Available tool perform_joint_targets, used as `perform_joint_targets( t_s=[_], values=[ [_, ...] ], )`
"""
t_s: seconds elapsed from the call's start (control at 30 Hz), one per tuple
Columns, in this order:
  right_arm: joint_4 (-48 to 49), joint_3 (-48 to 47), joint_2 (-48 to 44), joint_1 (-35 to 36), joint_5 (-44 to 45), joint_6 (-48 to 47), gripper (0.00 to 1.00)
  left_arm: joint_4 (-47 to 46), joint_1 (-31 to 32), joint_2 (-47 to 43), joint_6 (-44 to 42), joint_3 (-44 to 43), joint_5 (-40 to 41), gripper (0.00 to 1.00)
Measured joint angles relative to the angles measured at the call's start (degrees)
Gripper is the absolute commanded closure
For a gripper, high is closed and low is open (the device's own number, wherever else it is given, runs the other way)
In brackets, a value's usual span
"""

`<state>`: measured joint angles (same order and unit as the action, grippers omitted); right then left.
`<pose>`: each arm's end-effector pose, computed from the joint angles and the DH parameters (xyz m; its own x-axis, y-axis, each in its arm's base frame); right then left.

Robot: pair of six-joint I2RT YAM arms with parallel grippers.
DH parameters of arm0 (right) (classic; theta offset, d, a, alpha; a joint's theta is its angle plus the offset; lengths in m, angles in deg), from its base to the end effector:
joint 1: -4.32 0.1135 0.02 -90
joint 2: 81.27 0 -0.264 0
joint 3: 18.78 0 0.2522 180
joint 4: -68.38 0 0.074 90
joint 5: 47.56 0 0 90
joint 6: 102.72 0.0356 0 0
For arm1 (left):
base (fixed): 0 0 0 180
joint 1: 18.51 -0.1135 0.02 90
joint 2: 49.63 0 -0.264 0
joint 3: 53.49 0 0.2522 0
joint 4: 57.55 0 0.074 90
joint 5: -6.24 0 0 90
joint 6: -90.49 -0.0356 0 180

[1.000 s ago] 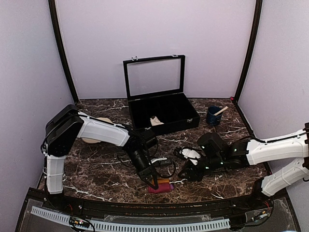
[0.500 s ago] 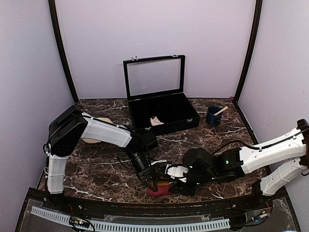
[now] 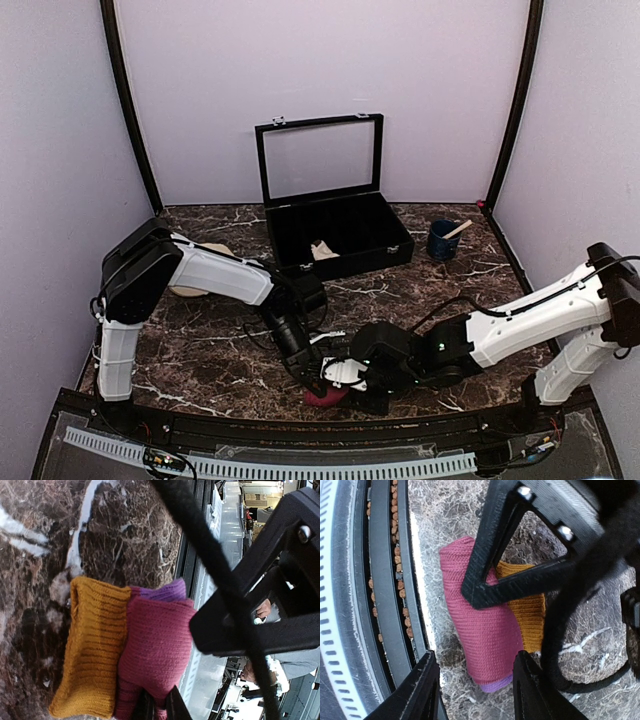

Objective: Roll the socks
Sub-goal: Pick up the sock from the center of the board.

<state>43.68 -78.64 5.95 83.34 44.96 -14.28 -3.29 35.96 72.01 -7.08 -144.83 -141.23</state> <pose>0.0584 0.2928 0.1749 -0.1236 -0.7798 -0.6137 -0.9793 0.1957 -0.0514 0.1993 -0.3308 0.1183 -0.5097 0.8357 -0.2045 0.5561 0.1386 -0.8195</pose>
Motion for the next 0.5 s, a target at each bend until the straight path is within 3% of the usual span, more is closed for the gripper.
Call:
perform_joint_targets(
  t_s=[0.5],
  values=[
    [0.09,-2.75,6.05,0.24,0.31,-4.07,0.53,0.11,-0.07,0.09,-0.39,0.15,-0.24,1.00]
  ],
)
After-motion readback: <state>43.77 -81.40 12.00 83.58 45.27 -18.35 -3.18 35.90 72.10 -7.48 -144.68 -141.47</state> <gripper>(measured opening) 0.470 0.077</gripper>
